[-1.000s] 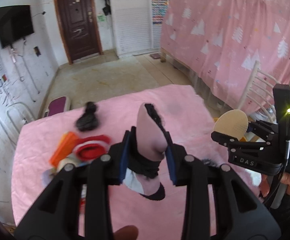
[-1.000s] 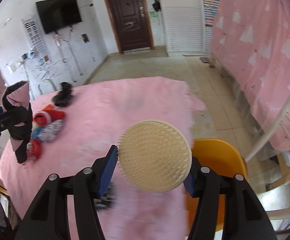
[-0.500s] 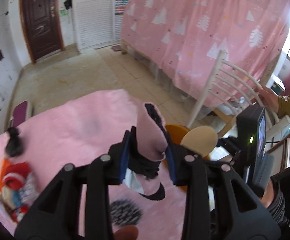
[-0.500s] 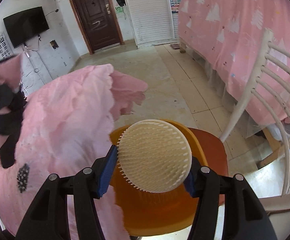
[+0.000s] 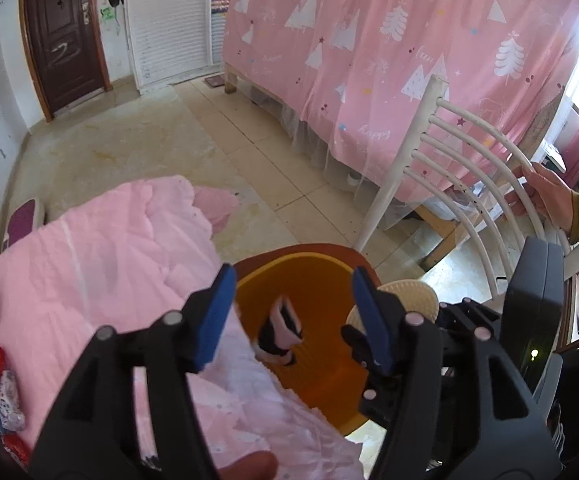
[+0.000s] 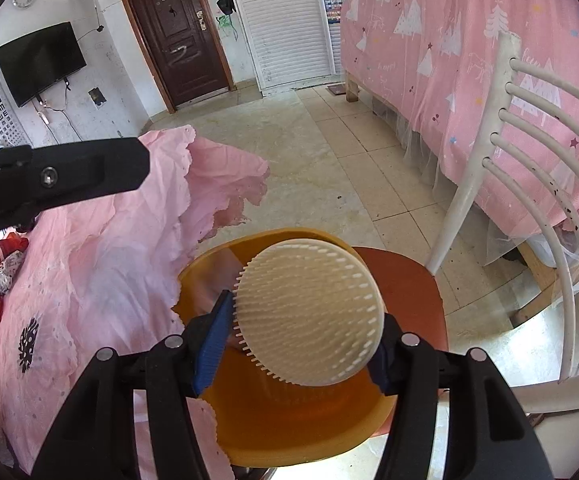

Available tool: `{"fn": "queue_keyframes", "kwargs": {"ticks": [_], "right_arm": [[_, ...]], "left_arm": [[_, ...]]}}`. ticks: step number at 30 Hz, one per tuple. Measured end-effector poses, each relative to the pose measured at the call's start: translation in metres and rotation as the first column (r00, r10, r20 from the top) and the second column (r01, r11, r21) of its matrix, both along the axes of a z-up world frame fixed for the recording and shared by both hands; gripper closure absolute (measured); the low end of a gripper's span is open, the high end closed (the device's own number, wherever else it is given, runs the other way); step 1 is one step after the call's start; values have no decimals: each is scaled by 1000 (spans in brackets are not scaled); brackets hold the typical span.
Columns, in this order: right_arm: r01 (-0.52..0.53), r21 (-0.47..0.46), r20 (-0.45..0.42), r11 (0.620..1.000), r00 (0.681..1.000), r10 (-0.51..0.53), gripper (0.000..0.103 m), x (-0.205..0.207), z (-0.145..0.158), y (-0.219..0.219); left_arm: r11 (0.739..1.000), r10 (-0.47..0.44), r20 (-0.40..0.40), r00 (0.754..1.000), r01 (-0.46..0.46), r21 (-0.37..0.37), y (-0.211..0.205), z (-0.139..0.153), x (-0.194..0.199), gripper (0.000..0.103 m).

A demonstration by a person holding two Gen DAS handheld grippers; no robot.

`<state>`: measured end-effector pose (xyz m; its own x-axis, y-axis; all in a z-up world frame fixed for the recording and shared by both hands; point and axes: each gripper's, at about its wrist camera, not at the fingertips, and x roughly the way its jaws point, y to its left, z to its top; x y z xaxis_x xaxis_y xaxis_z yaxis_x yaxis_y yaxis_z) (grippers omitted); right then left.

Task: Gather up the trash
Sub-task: 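Carry the brush to the orange bin and open the right gripper, then drop the sock into the orange bin with the left gripper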

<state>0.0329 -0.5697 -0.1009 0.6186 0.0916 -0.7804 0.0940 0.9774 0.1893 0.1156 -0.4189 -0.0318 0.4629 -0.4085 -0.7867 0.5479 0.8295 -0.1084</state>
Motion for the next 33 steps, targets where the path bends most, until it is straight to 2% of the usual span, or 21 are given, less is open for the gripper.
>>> {"fn": "queue_keyframes", "kwargs": {"ticks": [6, 8, 10, 21, 27, 33], "right_arm": [[-9, 15, -18, 1000, 1000, 9, 51, 13, -5, 8], [-11, 20, -16, 1000, 1000, 11, 40, 16, -3, 12], [-12, 18, -5, 1000, 1000, 12, 34, 19, 0, 15], [-40, -26, 36, 999, 999, 41, 34, 25, 31, 51], [-78, -52, 71, 996, 994, 81, 34, 27, 55, 84], [-144, -80, 82, 986, 985, 151, 34, 29, 70, 135]], "left_arm": [[1000, 29, 22, 999, -29, -3, 18, 15, -6, 45], [999, 40, 33, 999, -39, -7, 28, 23, -9, 45], [999, 52, 45, 998, -52, -11, 39, 30, -11, 45], [990, 143, 77, 987, -141, -31, 100, 51, -13, 44], [981, 195, 110, 975, -194, -25, 140, 60, -17, 39], [971, 240, 131, 962, -239, -21, 188, 63, -23, 37]]}}
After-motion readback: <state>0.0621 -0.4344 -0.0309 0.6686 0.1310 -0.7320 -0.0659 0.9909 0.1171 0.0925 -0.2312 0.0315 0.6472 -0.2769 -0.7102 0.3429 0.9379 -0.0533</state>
